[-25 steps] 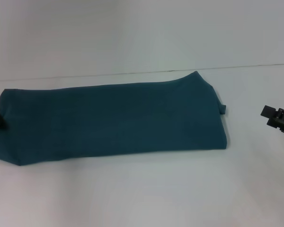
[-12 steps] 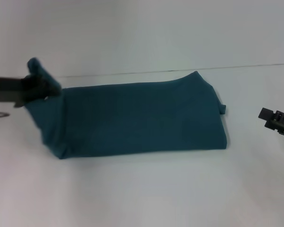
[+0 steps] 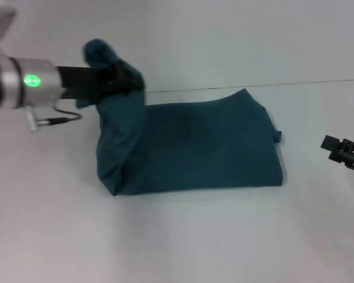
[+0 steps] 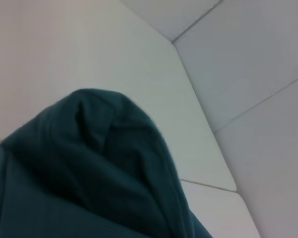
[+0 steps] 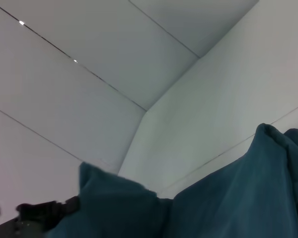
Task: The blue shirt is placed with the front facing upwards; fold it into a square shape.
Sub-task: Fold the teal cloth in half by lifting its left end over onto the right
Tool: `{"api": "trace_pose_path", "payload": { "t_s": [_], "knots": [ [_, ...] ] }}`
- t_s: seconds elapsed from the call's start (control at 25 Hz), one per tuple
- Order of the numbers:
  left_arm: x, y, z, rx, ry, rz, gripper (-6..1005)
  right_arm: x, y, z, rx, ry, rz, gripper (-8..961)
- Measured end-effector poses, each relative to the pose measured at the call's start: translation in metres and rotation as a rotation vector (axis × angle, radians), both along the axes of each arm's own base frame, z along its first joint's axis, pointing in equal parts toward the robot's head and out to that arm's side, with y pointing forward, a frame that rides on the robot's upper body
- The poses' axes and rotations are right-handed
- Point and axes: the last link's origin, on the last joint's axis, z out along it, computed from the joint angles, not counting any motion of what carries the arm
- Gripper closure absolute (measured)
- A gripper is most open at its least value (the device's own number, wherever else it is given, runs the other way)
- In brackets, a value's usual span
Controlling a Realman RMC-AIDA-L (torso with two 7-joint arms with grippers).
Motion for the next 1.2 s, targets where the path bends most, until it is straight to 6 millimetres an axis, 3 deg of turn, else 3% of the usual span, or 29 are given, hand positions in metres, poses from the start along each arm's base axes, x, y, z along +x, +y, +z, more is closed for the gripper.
{"api": "trace_pose_path", "payload": {
  "t_s": [0.44,0.96,1.2],
  "knots": [
    [0.032,0.000,-0.077,-0.048,0.064,-0.033,905,0.000,-0.001,-0.003,-0.008,0.008,-0.005,95],
    [0.059,0.000,-0.093,-0.018,-0.012,-0.071,900,0.001,-0.002,-0.006,-0.022,0.005,-0.009,99],
    [0.056,0.002,-0.104,0.000,0.009,-0.045,898,0.002,-0.002,-0.007,-0.023,0.006,-0.012,100]
  ]
}}
